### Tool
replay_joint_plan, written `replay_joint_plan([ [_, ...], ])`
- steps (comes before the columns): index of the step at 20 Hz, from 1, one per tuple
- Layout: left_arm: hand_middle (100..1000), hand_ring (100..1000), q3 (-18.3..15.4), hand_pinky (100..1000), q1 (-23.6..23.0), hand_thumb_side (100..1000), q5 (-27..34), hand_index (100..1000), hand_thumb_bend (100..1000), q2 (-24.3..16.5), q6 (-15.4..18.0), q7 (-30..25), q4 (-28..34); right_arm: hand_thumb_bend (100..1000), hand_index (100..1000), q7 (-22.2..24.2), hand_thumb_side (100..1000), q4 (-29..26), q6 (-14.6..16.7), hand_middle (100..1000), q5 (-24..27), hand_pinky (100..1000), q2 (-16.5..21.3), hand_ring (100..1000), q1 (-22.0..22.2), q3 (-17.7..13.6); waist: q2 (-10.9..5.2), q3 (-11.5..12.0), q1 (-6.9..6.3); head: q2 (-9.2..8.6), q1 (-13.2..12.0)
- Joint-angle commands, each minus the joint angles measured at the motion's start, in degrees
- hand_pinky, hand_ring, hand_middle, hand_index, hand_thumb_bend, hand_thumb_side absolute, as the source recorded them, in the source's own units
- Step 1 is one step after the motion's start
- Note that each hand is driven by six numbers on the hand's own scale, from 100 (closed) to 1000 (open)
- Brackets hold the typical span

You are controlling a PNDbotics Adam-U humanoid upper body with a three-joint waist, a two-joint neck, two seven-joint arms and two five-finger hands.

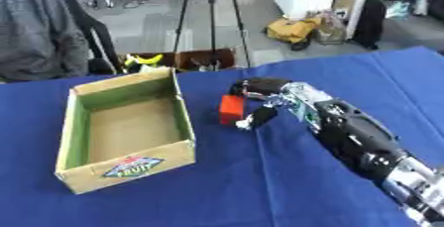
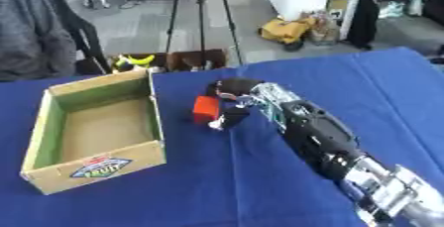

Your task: Pick up objects on the table and place them in the box.

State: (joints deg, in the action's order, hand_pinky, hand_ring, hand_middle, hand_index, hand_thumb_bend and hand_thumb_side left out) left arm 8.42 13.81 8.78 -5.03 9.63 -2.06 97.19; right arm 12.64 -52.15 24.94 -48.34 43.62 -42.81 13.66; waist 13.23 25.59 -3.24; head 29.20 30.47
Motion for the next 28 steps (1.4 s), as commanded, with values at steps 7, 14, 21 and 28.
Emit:
replay_joint_plan([
  [7,640,808,-0.6,523,0.3,991,-0.2,599,100,-0.5,0.1,0.1,0.7,100,410,-1.6,376,-1.4,-2.1,809,1.9,818,1.6,950,-0.4,-0.8,-1.29,-0.4,0.21,-0.19,0.8],
  [14,640,807,-0.8,523,0.3,987,-0.4,599,100,-1.0,0.1,0.1,0.8,100,404,-2.9,318,-5.6,-2.0,799,5.4,816,3.3,936,-1.6,-2.0,-2.16,-1.1,0.67,-0.13,0.7],
  [21,639,806,-0.9,523,0.2,978,-0.7,599,100,-1.8,0.2,0.2,1.1,100,406,-4.3,232,-15.0,-3.3,799,11.4,816,5.7,921,-2.8,-1.8,-3.22,-0.7,1.37,0.16,1.0],
  [28,639,803,0.0,522,1.0,954,-0.6,600,100,-1.8,0.3,-0.4,2.8,100,425,0.5,281,-18.4,-4.2,804,17.5,822,3.6,945,-3.9,1.7,-4.19,2.8,1.02,0.09,3.4],
])
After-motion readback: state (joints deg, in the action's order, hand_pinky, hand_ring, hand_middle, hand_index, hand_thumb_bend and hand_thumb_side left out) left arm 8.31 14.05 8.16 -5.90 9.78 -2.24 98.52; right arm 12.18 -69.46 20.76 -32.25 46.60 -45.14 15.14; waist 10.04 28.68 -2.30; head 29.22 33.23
